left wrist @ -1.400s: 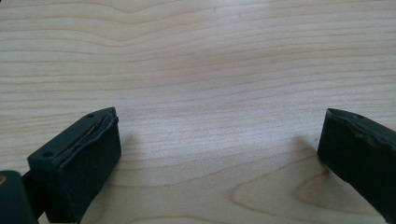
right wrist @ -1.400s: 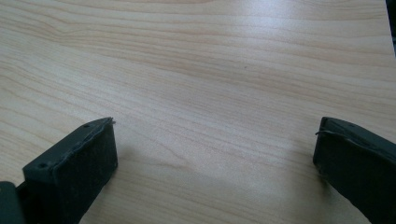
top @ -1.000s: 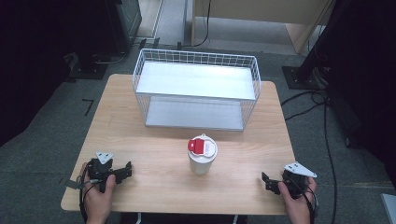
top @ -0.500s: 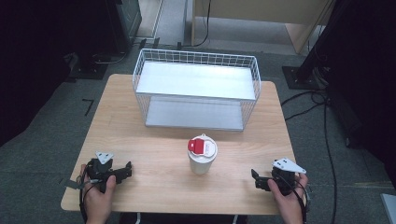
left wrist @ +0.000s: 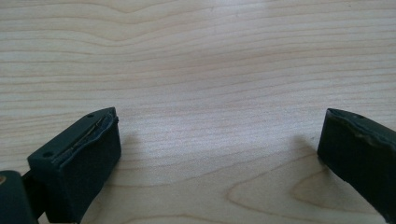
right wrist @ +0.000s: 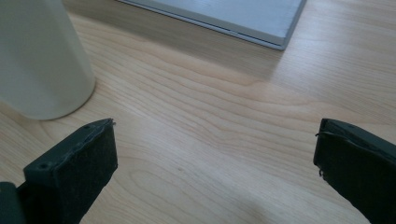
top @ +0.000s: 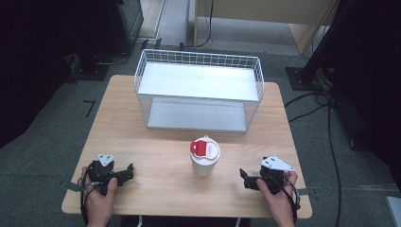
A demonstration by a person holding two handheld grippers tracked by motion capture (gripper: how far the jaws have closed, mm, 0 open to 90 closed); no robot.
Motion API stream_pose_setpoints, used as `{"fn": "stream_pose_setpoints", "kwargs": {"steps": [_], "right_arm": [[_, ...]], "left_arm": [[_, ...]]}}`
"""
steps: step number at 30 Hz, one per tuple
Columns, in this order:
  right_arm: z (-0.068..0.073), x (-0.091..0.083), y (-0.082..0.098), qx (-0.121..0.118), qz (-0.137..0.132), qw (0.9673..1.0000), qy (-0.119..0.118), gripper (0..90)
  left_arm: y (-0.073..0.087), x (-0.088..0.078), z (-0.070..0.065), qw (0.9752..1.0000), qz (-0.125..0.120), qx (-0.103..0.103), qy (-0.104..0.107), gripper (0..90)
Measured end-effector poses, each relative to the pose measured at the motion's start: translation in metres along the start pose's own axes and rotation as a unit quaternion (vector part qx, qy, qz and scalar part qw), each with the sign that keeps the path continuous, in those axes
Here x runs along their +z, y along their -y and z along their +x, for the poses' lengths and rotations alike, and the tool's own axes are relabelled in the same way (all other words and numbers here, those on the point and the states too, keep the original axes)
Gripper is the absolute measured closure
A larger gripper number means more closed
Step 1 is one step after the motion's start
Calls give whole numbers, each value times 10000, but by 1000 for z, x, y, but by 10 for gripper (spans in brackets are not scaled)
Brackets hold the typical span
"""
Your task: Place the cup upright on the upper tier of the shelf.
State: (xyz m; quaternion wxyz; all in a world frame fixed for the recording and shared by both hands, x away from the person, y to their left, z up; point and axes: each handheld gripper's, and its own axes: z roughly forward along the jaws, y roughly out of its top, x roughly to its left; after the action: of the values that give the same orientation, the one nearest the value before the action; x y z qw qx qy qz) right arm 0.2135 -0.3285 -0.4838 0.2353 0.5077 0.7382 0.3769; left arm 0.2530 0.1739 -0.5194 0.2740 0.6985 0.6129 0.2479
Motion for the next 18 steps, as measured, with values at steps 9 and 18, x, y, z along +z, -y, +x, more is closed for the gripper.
{"fn": "stream_pose_setpoints", "kwargs": {"steps": [9,18], "right_arm": [[19,10,-7,-89,-79,9998,-189,0],[45,21,-14,-205,-130,9986,-460,0]], "left_arm": [[0,0,0,10000,1,0,0,0],[0,0,0,10000,7,6,2,0]]}}
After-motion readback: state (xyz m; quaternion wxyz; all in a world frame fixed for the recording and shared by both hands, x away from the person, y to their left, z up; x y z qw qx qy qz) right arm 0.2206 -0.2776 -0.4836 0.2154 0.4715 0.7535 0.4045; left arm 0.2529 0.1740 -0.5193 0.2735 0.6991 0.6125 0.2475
